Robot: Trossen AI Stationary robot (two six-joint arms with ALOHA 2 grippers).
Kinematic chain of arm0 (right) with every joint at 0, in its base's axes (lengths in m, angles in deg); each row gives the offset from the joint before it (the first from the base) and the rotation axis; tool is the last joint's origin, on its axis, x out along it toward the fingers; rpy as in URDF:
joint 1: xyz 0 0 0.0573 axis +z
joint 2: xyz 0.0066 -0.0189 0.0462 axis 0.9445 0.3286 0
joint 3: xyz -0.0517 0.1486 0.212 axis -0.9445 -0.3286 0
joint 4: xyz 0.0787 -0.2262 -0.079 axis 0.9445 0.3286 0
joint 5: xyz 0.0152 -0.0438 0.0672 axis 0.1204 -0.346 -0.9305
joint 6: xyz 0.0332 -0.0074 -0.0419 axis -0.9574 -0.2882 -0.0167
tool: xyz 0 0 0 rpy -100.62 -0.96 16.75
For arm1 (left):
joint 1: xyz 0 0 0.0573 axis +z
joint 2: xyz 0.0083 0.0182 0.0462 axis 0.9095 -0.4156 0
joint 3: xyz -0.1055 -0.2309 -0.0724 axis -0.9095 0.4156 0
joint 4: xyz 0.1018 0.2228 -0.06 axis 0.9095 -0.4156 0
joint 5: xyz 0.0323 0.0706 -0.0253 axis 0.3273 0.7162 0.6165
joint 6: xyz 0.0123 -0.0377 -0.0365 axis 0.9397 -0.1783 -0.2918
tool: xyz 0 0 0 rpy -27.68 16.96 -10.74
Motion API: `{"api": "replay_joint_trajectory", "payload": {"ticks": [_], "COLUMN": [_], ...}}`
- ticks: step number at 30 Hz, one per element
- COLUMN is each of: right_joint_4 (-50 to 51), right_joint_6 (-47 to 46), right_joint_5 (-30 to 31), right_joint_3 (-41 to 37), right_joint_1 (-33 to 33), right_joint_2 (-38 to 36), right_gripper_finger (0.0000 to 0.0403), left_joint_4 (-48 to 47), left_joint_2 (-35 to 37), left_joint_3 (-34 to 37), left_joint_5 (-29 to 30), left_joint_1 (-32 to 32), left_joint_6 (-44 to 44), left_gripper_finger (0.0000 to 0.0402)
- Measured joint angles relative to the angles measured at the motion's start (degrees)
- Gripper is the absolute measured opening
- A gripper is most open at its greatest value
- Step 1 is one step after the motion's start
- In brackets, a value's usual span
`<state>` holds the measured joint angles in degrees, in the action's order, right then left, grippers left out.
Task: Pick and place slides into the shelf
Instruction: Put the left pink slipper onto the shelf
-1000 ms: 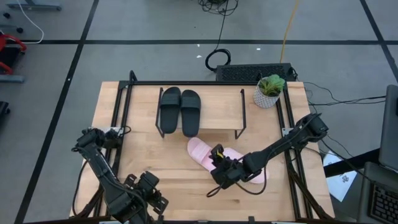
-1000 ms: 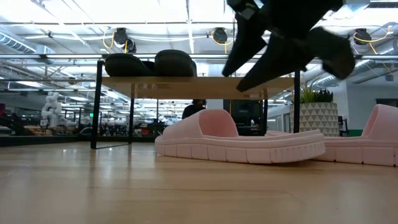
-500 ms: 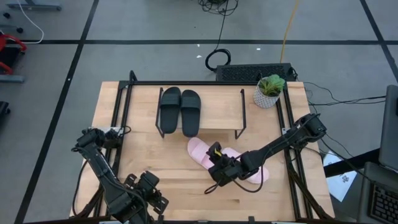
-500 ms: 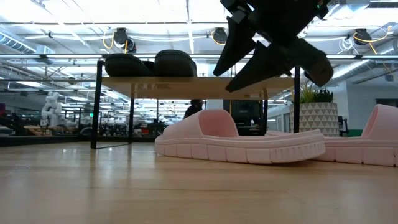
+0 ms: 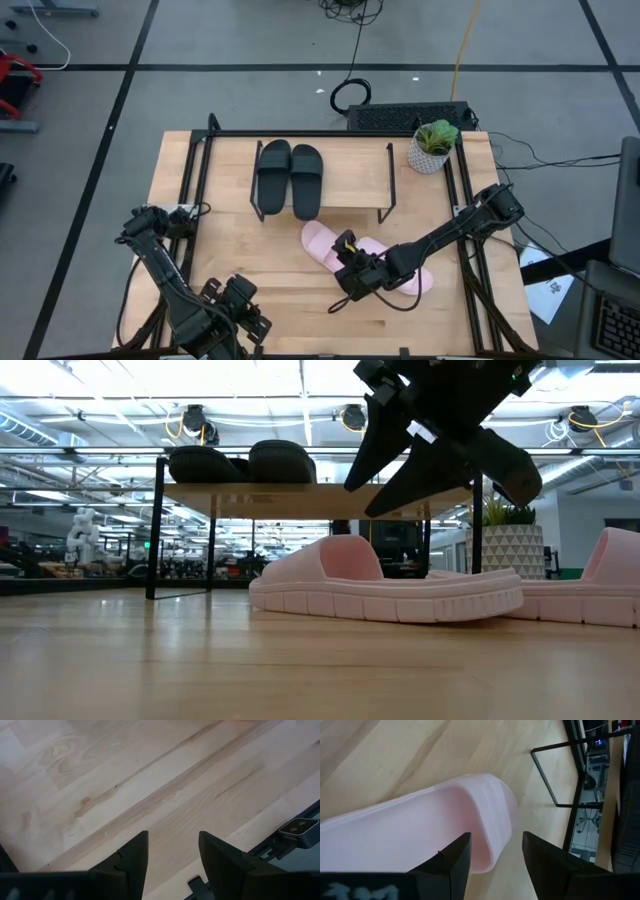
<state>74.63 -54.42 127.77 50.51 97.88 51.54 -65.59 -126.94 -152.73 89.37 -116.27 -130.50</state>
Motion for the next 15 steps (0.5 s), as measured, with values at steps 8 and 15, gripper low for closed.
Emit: {"api": "replay_joint_trajectory", "payload": {"ticks": [8, 15], "right_joint_4": [-0.9, -1.4], "right_joint_6": [-1.5, -1.5], "right_joint_5": [-0.1, -1.5], "right_joint_3": [0.0, 0.0], "right_joint_1": [0.0, 0.0], "right_joint_2": [0.0, 1.3], "right_gripper_finger": [0.0169, 0.0169], "left_joint_4": [0.0, 0.0], "left_joint_2": [0.0, 0.0], "left_joint_3": [0.0, 0.0], "left_joint_5": [0.0, 0.0], "left_joint_1": [0.0, 0.0], "left_joint_6": [0.0, -0.5], "left_gripper_finger": [0.0172, 0.0172]}}
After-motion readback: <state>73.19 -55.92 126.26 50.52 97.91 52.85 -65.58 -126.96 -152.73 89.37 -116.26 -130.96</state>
